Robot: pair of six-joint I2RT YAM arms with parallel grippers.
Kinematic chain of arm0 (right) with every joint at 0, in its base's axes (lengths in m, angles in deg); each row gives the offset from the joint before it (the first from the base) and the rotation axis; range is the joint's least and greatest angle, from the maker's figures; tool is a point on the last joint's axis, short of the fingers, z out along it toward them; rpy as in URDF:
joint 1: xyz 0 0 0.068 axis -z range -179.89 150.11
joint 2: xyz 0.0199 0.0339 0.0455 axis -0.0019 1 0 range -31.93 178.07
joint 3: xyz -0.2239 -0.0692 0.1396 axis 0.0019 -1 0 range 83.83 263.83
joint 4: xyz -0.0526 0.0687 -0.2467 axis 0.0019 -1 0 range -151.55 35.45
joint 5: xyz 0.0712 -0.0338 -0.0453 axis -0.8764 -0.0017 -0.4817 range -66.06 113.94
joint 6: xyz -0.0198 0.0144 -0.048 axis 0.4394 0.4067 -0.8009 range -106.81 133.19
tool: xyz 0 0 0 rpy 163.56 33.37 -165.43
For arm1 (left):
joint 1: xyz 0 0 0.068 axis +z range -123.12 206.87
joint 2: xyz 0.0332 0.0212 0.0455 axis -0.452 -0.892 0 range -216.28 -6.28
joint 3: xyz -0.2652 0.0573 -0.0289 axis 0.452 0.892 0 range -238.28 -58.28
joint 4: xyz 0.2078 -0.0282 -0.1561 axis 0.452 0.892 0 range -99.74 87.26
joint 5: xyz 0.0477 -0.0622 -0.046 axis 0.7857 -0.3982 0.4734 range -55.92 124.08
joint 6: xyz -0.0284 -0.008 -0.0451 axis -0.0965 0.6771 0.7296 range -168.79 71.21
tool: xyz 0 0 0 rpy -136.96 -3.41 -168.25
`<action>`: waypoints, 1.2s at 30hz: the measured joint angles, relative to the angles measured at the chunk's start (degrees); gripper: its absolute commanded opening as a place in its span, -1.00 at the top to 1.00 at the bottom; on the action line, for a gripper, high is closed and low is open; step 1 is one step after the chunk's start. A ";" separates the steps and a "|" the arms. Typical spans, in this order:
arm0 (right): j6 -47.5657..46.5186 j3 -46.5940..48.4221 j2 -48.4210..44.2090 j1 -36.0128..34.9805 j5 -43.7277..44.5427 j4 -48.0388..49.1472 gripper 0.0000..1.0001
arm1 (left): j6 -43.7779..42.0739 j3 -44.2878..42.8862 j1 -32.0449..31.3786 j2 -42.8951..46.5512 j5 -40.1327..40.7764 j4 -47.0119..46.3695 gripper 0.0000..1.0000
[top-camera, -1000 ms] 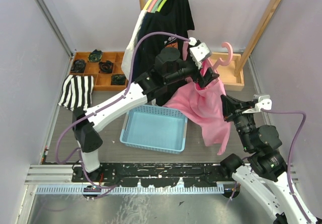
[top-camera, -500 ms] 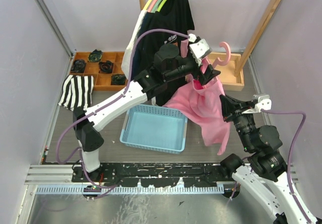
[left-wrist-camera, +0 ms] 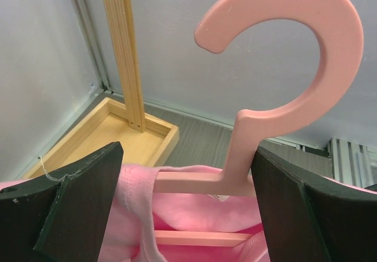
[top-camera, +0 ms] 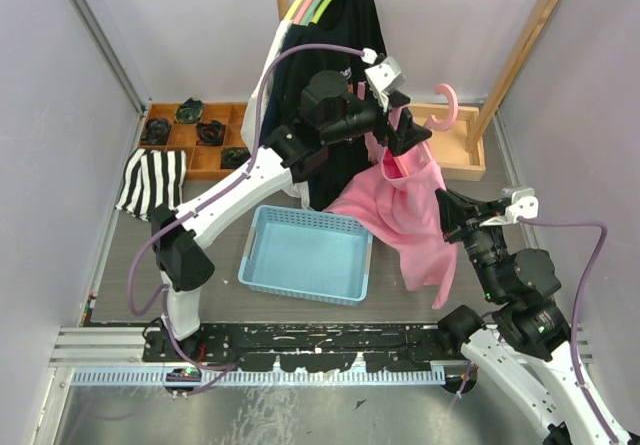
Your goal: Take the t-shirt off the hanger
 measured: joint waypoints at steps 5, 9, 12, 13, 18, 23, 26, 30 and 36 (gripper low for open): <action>0.00 0.00 0.02 0.00 -0.04 0.13 0.99 | 1.62 -1.64 0.42 -1.07 -2.27 1.95 -0.91; -0.04 0.00 0.02 0.00 -0.22 -0.28 0.99 | 2.51 -1.64 0.63 -1.14 -3.58 2.71 -0.90; -0.17 0.02 0.15 0.00 -0.26 -0.31 0.99 | 3.63 -1.64 0.83 -1.14 -4.87 2.78 -0.89; -0.20 0.02 0.17 0.00 -0.28 -0.31 0.99 | 4.09 -1.64 0.83 -1.14 -5.27 2.78 -0.89; -0.22 0.04 0.57 0.00 -0.26 -0.35 0.99 | 5.14 -1.64 0.33 -1.11 -6.25 3.23 -0.88; -0.24 0.07 1.18 0.00 -0.26 -0.66 0.99 | 4.83 -1.62 -1.22 -1.11 -5.92 4.83 -0.80; -0.37 0.07 1.22 0.00 -0.24 -1.03 0.99 | 4.13 -1.55 -2.19 -1.05 -4.61 5.55 -0.62; -0.42 0.07 1.22 0.00 -0.26 -1.16 0.99 | 2.82 -1.16 -2.97 -0.79 -1.84 6.01 -0.42; -0.42 0.07 1.20 0.00 -0.31 -1.38 0.99 | 0.72 0.04 -3.93 -0.11 2.73 5.90 0.01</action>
